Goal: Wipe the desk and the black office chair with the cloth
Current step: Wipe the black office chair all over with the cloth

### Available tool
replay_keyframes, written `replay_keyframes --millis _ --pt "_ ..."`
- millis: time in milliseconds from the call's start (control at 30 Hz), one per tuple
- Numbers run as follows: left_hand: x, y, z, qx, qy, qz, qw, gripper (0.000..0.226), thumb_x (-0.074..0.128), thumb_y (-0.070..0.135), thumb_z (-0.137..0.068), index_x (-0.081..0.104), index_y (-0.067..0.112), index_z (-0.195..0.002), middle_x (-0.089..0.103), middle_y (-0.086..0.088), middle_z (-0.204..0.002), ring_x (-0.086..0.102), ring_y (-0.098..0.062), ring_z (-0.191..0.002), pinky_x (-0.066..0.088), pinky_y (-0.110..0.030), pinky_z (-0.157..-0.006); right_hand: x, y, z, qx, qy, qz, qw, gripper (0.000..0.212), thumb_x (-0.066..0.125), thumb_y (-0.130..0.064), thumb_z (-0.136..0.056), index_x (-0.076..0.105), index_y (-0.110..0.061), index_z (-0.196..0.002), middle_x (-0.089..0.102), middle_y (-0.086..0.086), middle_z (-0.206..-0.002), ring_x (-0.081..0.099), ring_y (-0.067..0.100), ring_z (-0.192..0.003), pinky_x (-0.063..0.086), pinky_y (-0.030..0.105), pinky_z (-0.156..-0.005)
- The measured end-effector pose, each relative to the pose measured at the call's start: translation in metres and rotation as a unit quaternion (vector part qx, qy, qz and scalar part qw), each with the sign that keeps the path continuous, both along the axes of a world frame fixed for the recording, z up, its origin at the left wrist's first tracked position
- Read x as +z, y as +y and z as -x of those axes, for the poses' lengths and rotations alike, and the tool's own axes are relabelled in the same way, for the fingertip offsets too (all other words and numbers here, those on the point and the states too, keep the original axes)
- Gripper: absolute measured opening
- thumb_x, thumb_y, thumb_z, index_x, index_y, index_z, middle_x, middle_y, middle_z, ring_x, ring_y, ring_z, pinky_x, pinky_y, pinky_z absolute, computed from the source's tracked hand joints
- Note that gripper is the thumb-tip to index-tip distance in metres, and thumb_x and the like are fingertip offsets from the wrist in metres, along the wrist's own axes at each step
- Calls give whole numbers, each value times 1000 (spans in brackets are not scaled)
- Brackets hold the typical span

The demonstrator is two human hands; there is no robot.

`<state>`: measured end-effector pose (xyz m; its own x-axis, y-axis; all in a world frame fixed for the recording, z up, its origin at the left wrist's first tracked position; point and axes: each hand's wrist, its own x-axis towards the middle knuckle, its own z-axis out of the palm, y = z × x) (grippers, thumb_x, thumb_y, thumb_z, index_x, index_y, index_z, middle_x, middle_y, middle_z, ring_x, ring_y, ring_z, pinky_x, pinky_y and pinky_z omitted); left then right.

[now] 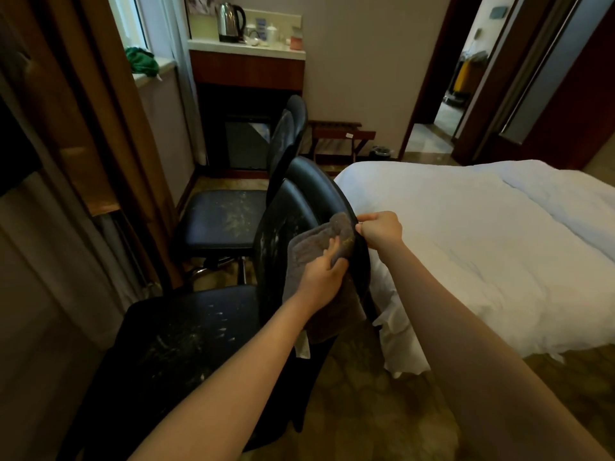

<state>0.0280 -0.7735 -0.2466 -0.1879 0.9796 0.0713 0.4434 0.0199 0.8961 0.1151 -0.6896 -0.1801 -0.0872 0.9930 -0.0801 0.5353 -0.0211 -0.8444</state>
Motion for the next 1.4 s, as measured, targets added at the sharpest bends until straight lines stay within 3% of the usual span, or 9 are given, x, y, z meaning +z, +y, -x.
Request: replay_keyframes --millis 133,367,533,667,867,1000,1167,1300,1400 --pt "1 6 -7 11 -21 -1 1000 52 35 18 -100 17 18 -149 12 0 -157 10 -17 -145 9 -22 -113 -1 11 -1 22 -28 -19 999 33 56 -1 -86 65 -8 -118 63 11 -123 57 27 -114 45 33 -100" --pt "-1 33 -24 84 -40 -10 996 52 32 17 -101 14 15 -150 11 -2 -157 8 -18 -146 7 -29 -118 0 41 -8 141 -47 -57 987 29 53 -5 -89 68 -9 -114 67 8 -113 58 17 -96 40 20 -79" --pt "4 63 -27 153 -62 -14 986 51 32 17 -102 15 16 -150 13 -2 -157 10 -16 -145 10 -28 -117 -8 75 -11 235 -10 36 971 48 56 -10 -93 44 -10 -139 55 8 -133 55 24 -116 46 28 -86" --pt "6 88 -27 203 -75 -7 976 51 31 17 -102 13 15 -150 12 -2 -157 10 -17 -145 11 -24 -115 -21 100 -1 279 -44 -13 959 49 53 -10 -91 46 -14 -139 57 9 -131 57 25 -116 49 35 -95" --pt "3 128 -20 266 -95 -9 959 54 33 17 -101 11 16 -150 10 -3 -158 9 -16 -145 10 -25 -115 -23 143 19 333 -74 -52 939 45 47 -12 -93 47 -12 -138 56 10 -133 60 13 -87 44 21 -66" --pt "0 155 -6 292 -85 -21 952 54 35 17 -101 13 17 -150 11 -1 -158 9 -15 -145 10 -21 -113 -20 175 38 354 -73 -54 931 49 48 -12 -95 41 -13 -143 50 4 -140 53 19 -119 45 29 -93" --pt "-17 177 7 311 -47 -7 949 55 36 20 -101 12 19 -151 8 3 -158 2 -14 -145 7 -24 -115 -16 203 62 373 -92 -60 921 50 46 -10 -96 37 -16 -145 53 5 -136 54 11 -82 44 23 -68" --pt "-25 183 16 330 -16 47 943 56 35 21 -101 9 22 -151 6 6 -158 6 -16 -146 12 -30 -118 -11 222 84 394 -102 -62 912 50 45 -9 -96 37 -16 -145 54 4 -135 54 11 -81 44 24 -69" --pt "-23 192 26 349 -4 49 936 56 34 22 -102 8 22 -151 6 6 -158 3 -16 -146 11 -30 -117 -2 232 99 420 -117 -62 898 47 45 -7 -96 40 -16 -143 56 6 -132 58 22 -108 47 30 -87"
